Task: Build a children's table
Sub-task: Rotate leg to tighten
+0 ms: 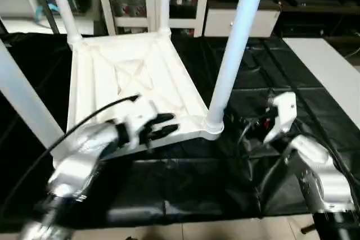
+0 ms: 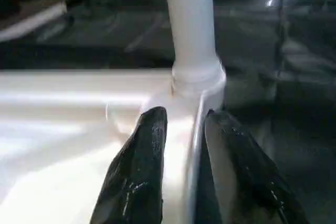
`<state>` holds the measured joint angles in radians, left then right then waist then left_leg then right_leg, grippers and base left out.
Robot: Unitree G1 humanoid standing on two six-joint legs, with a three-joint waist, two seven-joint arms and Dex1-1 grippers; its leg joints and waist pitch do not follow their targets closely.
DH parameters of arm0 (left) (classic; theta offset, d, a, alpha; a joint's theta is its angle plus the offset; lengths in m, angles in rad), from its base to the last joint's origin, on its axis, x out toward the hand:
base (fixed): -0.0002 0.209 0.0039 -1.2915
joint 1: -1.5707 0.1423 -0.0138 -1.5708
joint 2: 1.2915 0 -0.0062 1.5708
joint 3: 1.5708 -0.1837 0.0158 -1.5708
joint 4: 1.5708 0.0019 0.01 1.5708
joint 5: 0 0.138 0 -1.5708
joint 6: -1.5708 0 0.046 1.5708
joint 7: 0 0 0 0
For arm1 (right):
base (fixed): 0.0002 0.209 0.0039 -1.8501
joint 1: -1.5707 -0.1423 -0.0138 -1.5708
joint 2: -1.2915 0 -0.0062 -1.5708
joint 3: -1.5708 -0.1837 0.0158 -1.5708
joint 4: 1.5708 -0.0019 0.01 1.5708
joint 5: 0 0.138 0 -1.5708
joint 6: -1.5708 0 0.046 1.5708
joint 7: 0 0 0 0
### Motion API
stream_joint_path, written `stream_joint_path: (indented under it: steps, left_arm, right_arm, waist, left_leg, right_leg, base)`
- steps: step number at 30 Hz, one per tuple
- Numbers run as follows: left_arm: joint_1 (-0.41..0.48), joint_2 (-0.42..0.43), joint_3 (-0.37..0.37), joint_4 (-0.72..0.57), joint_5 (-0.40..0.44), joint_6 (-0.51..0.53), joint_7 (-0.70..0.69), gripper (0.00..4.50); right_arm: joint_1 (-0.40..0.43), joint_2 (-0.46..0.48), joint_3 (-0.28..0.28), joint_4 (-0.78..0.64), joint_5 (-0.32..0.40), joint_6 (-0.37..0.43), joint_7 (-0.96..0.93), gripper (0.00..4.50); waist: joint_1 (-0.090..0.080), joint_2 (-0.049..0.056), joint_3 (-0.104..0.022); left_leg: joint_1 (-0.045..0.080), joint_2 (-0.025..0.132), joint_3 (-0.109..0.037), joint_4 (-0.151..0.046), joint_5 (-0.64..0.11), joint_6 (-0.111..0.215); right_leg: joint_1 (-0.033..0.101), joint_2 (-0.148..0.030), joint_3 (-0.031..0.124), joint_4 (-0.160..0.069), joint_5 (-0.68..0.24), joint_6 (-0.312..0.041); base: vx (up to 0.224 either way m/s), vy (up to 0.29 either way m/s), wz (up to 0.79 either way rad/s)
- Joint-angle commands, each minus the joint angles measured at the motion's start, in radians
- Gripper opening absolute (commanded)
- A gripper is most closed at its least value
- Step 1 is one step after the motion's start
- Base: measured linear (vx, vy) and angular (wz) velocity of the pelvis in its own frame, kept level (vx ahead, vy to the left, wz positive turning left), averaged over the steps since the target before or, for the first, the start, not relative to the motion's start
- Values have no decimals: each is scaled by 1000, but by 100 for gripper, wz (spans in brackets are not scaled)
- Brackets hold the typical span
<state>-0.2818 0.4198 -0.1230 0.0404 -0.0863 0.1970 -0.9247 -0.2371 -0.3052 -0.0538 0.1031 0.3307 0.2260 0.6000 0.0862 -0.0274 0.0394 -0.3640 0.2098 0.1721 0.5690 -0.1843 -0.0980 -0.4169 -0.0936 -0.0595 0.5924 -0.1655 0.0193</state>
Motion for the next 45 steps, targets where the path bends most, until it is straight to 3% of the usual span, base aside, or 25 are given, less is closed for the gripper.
stream_joint_path:
  steps: [1,8,11,13,17,18,19,21,23,27,30,32,33,34,36,37,38,39,41,42,43,44,45]
  left_arm:
    - [20,17,2,-40,-13,36,-5,144]
    - [148,144,53,-206,-36,207,-36,144]
    - [202,197,101,-244,-3,251,8,144]
    - [243,237,179,-265,3,314,65,144]
    - [268,258,227,-275,-5,337,79,144]
    - [283,266,270,-270,-11,324,92,144]
    - [286,267,279,-269,-13,322,95,144]
    - [304,291,335,-233,-2,279,129,144]
    - [310,295,361,-222,-7,267,142,144]
    - [307,254,406,-249,-44,261,170,144]
    - [300,156,420,-312,-129,243,180,144]
    - [316,81,396,-377,-204,228,183,144]
    - [327,6,365,-405,-231,211,229,144]
    - [332,-24,339,-406,-209,184,262,144]
    - [345,-61,290,-374,-142,151,318,144]
    - [345,-78,279,-355,-119,139,345,144]
    - [341,-123,268,-314,-74,112,407,144]
    - [338,-152,262,-288,-47,96,448,144]
    - [343,-193,267,-261,-22,58,497,144]
    - [352,-204,265,-258,-17,47,509,144]
    - [360,-213,264,-255,-19,43,516,144]
    - [357,-222,265,-258,-25,42,532,144]
    - [349,-226,267,-262,-33,37,549,144]
  right_arm:
    - [-10,-2,5,22,7,-14,18,365]
    - [-57,6,-3,85,4,-39,33,365]
    - [-88,13,-35,135,-9,-67,-15,365]
    - [-131,28,-97,193,5,-97,-83,365]
    - [-142,28,-111,201,18,-95,-85,365]
    - [-139,22,-106,196,25,-88,-62,365]
    - [-138,21,-105,195,27,-86,-56,365]
    - [-114,10,-77,165,36,-75,7,365]
    - [-94,6,-64,145,45,-65,40,365]
    - [-44,-3,-33,97,60,-45,107,365]
    - [-9,-8,-19,55,75,-28,126,365]
    - [9,-10,-24,33,77,-22,120,365]
    - [22,-2,-38,16,72,-22,91,365]
    - [27,2,-43,7,73,-11,73,365]
    - [46,14,-46,-29,62,9,29,365]
    - [53,20,-46,-42,56,13,11,365]
    - [69,36,-46,-74,43,22,-34,365]
    - [78,47,-47,-94,33,27,-64,365]
    - [95,71,-37,-135,19,46,-115,365]
    - [103,87,-28,-154,18,57,-132,365]
    - [109,101,-16,-167,15,66,-145,365]
    - [111,112,0,-175,10,74,-157,365]
    - [111,116,12,-178,5,81,-165,365]
  waist:
    - [-2,-1,-49]
    - [-5,-4,-48]
    - [-7,-6,-49]
    - [-9,-6,-48]
    - [-5,-6,-48]
    - [-5,-16,-48]
    - [-2,-12,-50]
    - [-1,-23,-50]
    - [-2,-24,-50]
    - [0,-33,-49]
    - [10,-35,-45]
    - [16,-35,-44]
    - [18,-30,-43]
    - [19,-39,-42]
    - [21,-40,-42]
    - [19,-43,-41]
    - [20,-47,-44]
    - [16,-51,-40]
    - [17,-51,-45]
    - [13,-50,-47]
    - [12,-47,-46]
    - [6,-52,-45]
    - [4,-50,-46]
  left_leg:
    - [6,17,6,-72,-267,15]
    - [5,14,8,-71,-243,18]
    - [3,13,6,-71,-240,16]
    - [8,11,8,-70,-242,13]
    - [12,9,8,-68,-236,18]
    - [12,9,9,-69,-241,21]
    - [12,9,7,-67,-239,21]
    - [11,9,8,-66,-218,31]
    - [8,10,6,-68,-212,35]
    - [14,13,6,-69,-248,32]
    - [17,16,5,-72,-290,19]
    - [16,18,4,-74,-322,6]
    - [16,17,3,-74,-330,1]
    - [13,19,3,-75,-336,-3]
    - [13,15,3,-73,-346,2]
    - [6,14,3,-74,-341,3]
    - [9,11,2,-71,-344,1]
    - [5,14,2,-75,-335,-2]
    - [7,9,-2,-70,-335,-8]
    - [1,11,-5,-73,-328,-11]
    - [1,11,-7,-73,-329,-12]
    - [1,12,-6,-73,-348,-12]
    - [3,12,-7,-72,-359,-11]
  right_leg:
    - [45,-32,35,-70,-327,-147]
    - [44,-27,36,-60,-267,-174]
    - [45,-28,35,-59,-275,-171]
    - [41,-25,35,-61,-282,-169]
    - [42,-21,35,-56,-249,-174]
    - [41,-20,35,-58,-251,-171]
    - [43,-21,35,-54,-242,-173]
    - [43,-19,34,-52,-198,-178]
    - [46,-20,35,-49,-187,-176]
    - [42,-21,35,-52,-208,-183]
    - [39,-27,36,-59,-262,-180]
    - [37,-28,38,-62,-288,-173]
    - [37,-27,38,-62,-290,-171]
    - [39,-27,38,-65,-288,-163]
    - [37,-23,41,-70,-315,-135]
    - [39,-21,43,-75,-342,-106]
    - [38,-25,42,-77,-380,-84]
    - [37,-22,43,-83,-391,-71]
    - [36,-25,41,-86,-437,-36]
    - [39,-25,41,-83,-421,-33]
    - [38,-23,40,-82,-413,-34]
    - [34,-21,39,-83,-414,-34]
    - [32,-21,38,-82,-413,-40]
  base:
    - [0,0,0]
    - [0,0,0]
    - [0,0,0]
    - [0,0,0]
    - [0,0,0]
    - [0,0,0]
    - [0,0,0]
    - [0,0,0]
    - [0,0,0]
    - [0,0,0]
    - [0,0,0]
    - [0,0,0]
    - [0,0,0]
    - [0,0,0]
    - [0,0,0]
    - [0,0,0]
    - [0,0,0]
    - [0,0,0]
    - [0,0,0]
    - [0,0,0]
    - [0,0,0]
    - [0,0,0]
    - [0,0,0]
